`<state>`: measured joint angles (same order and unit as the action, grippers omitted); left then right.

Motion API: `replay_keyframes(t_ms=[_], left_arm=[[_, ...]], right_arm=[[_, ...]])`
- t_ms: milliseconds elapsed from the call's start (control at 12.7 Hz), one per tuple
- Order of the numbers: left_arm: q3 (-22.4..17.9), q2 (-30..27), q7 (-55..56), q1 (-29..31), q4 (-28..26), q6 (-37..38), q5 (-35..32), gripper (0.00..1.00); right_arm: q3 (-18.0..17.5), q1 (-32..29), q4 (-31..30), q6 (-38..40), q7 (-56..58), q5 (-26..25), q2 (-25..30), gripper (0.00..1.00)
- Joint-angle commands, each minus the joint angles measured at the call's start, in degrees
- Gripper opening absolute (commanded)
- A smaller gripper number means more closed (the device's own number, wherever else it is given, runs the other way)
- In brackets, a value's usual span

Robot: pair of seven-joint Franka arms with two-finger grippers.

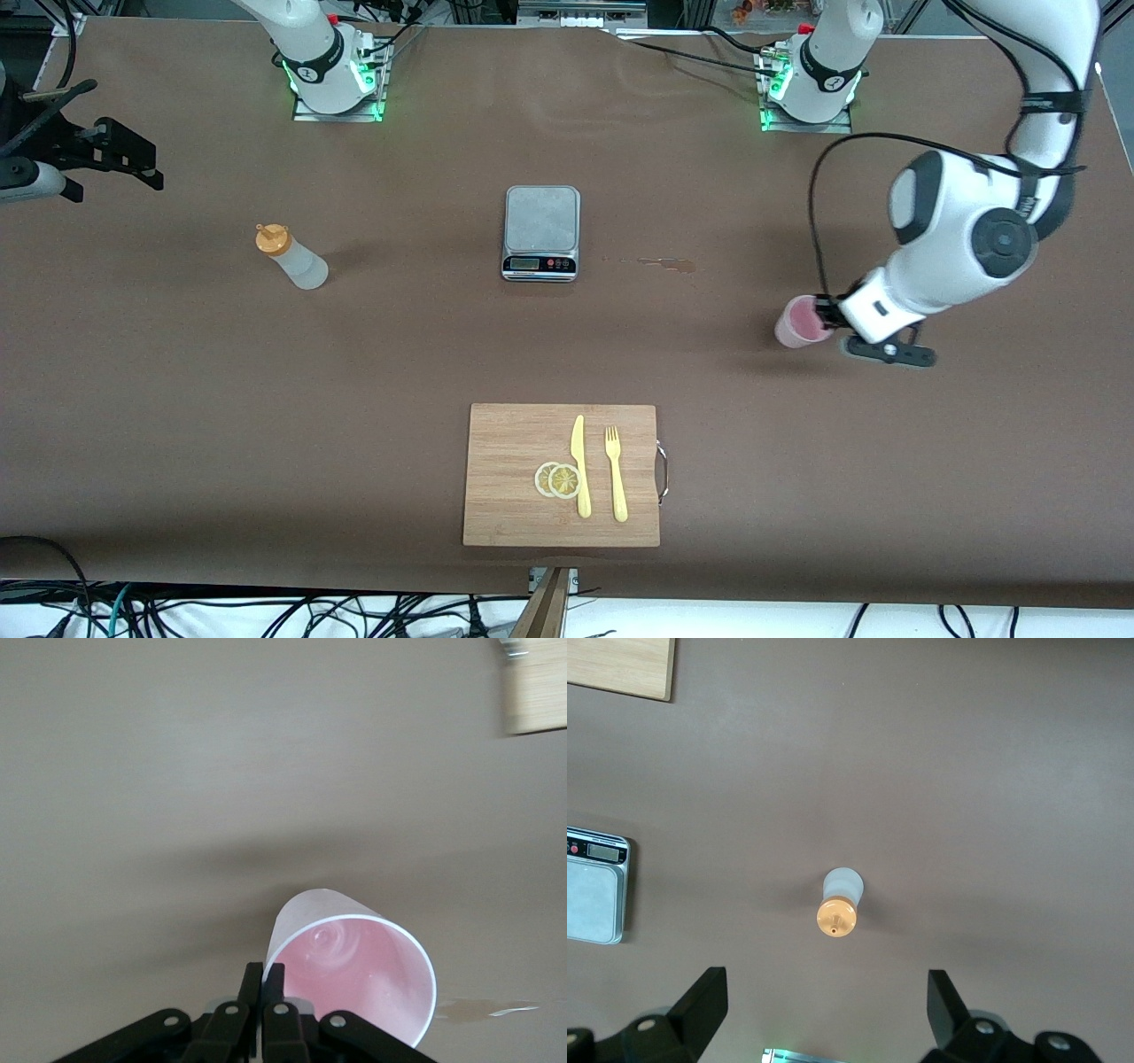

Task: Add sauce to pink cup with both arms
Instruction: 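Carry the pink cup with the left gripper over the scale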

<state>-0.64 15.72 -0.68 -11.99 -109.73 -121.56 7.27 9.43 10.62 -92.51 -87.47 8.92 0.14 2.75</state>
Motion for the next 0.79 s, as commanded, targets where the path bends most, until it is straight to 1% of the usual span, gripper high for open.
replay_keyframes(t_ms=[0, 157, 314, 393, 550, 629, 707], left_arm=[[-0.85, 0.36, 8.72, -9.6, 1.28, 1.5, 1.6, 0.0], [-0.85, 1.84, 20.13, -17.42, 2.58, 1.41, 1.69, 0.0], [-0.85, 4.48, 29.64, -24.1, 5.22, 1.33, 4.75, 0.0], [-0.85, 5.88, 32.29, -26.31, 6.8, 1.24, 6.51, 0.0], [-0.85, 8.17, 34.95, -30.53, 9.0, 0.89, 9.24, 0.0], [-0.85, 8.97, 36.18, -32.29, 9.36, 0.54, 10.03, 0.0], [-0.85, 9.58, 37.06, -33.88, 9.36, -0.34, 10.3, 0.0]], right_arm=[[0.06, -0.25, 1.19, 0.02, 0.22, 0.83, -0.47, 1.0], [0.06, -0.25, 1.19, 0.02, 0.4, 0.92, -1.43, 1.0], [0.06, -0.25, 1.28, 1.16, 0.4, 1.0, -3.01, 1.0], [0.06, -0.08, 1.11, 1.86, 0.49, 1.27, -3.19, 1.0], [-0.47, 1.06, 1.19, 6.68, 0.49, 1.36, -3.19, 1.0], [-0.38, 1.67, 1.19, 8.01, 0.4, 2.66, -2.85, 1.0], [0.14, 1.59, 1.19, 8.54, 2.05, 5.98, -2.67, 1.0]])
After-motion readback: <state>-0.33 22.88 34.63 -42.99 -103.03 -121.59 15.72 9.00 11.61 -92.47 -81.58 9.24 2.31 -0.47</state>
